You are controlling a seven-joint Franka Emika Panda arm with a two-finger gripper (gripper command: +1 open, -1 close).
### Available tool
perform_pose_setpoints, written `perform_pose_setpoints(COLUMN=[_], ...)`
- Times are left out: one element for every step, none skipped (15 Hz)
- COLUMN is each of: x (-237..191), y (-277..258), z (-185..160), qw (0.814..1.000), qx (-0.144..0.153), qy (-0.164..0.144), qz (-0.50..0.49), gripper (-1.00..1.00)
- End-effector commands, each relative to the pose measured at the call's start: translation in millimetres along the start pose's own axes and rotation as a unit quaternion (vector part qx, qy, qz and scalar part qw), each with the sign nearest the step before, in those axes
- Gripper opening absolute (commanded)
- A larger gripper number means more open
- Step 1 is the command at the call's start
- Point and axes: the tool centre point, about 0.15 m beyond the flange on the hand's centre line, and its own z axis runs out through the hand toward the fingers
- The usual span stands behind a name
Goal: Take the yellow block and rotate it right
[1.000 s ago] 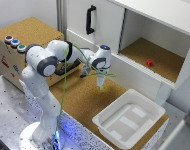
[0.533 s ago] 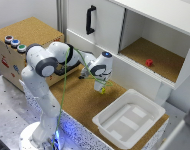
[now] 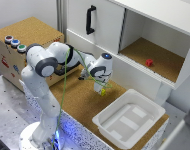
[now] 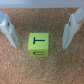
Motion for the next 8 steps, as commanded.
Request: perform_pose_setpoints(x=[-1.4, -0.3, -0.6, -0.8, -1.3, -3.9, -6.4, -5.6], y=[11.0, 11.1, 10.9, 11.5, 11.9, 11.0, 10.6, 10.4], z=[-28.6, -28.2, -27.6, -29.3, -31.4, -34.2, -38.3, -42.0], qw=[0.989, 0.982, 0.973, 0.963, 0.952, 0.936, 0.919, 0.902], qx=[-0.070, -0.077, -0.075, -0.070, -0.066, -0.063, -0.059, -0.050], qy=[0.023, 0.015, 0.006, -0.001, -0.007, -0.011, -0.013, -0.028], qz=[-0.131, -0.172, -0.219, -0.262, -0.298, -0.347, -0.390, -0.429], gripper=[1.00, 1.00, 1.00, 1.00, 1.00, 1.00, 1.00, 1.00])
